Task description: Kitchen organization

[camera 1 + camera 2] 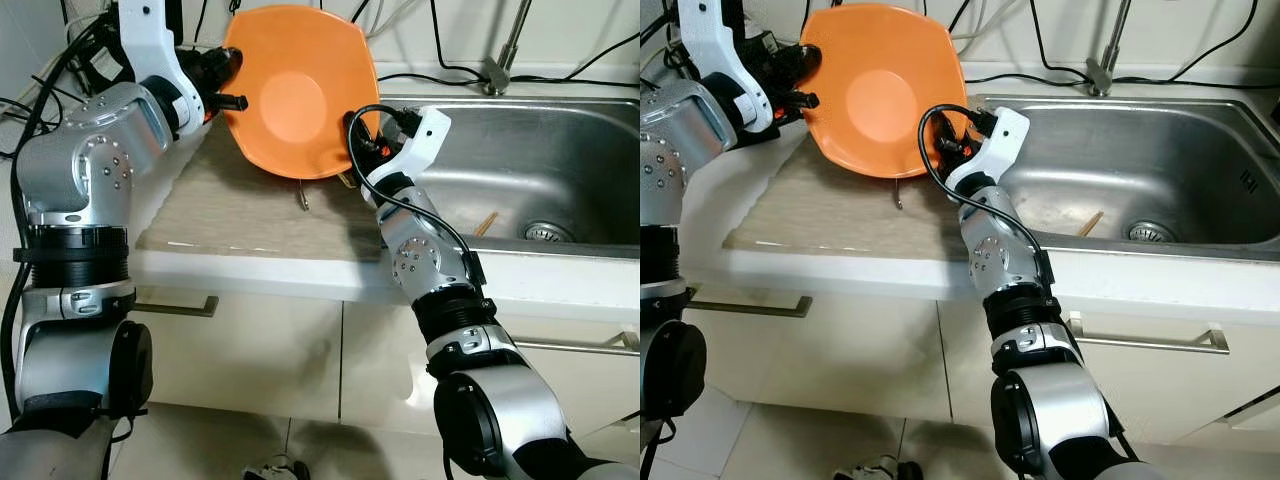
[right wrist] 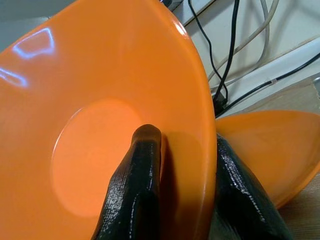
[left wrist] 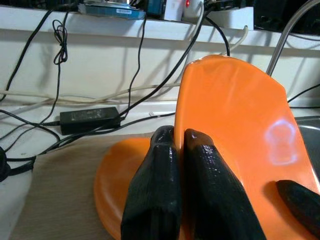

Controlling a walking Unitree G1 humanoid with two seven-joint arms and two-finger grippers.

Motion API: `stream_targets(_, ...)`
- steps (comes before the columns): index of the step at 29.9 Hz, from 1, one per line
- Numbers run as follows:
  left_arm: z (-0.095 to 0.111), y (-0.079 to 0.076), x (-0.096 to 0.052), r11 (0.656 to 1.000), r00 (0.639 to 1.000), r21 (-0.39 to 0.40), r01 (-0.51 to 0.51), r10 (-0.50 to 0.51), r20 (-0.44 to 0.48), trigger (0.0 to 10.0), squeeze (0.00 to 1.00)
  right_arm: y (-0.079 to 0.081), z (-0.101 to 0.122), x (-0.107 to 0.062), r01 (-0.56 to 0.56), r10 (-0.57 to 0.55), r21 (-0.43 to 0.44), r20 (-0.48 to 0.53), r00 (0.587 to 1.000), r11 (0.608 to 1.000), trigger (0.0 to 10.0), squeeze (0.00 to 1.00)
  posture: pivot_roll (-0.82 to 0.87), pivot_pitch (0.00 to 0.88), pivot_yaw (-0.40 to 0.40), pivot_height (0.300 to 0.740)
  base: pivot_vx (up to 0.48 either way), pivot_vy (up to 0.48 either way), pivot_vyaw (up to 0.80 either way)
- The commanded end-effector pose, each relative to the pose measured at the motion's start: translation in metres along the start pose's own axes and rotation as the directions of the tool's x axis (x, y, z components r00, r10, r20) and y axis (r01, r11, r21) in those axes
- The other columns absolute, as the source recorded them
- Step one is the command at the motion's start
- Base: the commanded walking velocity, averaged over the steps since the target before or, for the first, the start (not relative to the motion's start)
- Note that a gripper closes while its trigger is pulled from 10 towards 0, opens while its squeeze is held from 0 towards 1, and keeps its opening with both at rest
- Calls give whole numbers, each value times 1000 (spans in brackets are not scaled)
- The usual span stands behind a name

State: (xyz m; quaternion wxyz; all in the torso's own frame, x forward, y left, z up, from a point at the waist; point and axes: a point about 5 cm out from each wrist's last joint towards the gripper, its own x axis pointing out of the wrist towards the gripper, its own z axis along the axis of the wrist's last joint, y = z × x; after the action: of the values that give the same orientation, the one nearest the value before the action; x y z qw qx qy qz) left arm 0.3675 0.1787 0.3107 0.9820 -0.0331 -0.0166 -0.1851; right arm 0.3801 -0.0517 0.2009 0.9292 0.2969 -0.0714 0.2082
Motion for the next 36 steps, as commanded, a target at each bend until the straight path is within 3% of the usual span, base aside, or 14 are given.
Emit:
stream_targets(1,7,9,-3,995,997,71,-69,67,24,10000,1000,36,-30,1,-100,100,4,-88,991,995,0,0,31,0,89,740,0,0,0)
stream_targets(12,5,15,-2,988,996,124,-89,86,29,10000,1000,36,-32,0,-103,102,-3,-90,991,995,0,0,29,0,90,740,0,0,0)
stream_targets(13,5,15,-2,988,995,126,-93,90,29,10000,176,36,-32,0,-102,101,-4,-90,991,995,0,0,29,0,90,740,0,0,0)
stream_targets(14,5,16,-2,987,995,127,-96,93,29,10000,176,36,-32,0,-102,101,-5,-89,991,995,0,0,29,0,90,740,0,0,0)
stream_targets(15,6,18,-3,985,994,137,-106,101,36,10000,0,35,-31,0,-101,100,-6,-89,991,995,0,0,29,0,90,740,0,0,0)
stream_targets(23,8,37,-13,965,982,188,-183,169,90,10000,0,32,-25,0,-94,91,-40,-66,994,995,0,0,27,0,93,740,0,0,0)
stream_targets(29,-21,58,-31,946,958,163,-280,266,102,10000,0,31,-4,0,-101,103,-140,10,995,985,0,0,26,0,92,740,0,0,0)
stream_targets(36,-63,60,-43,938,939,71,-340,334,78,10000,0,27,14,0,-86,101,-199,67,993,976,0,0,22,0,90,740,0,0,0)
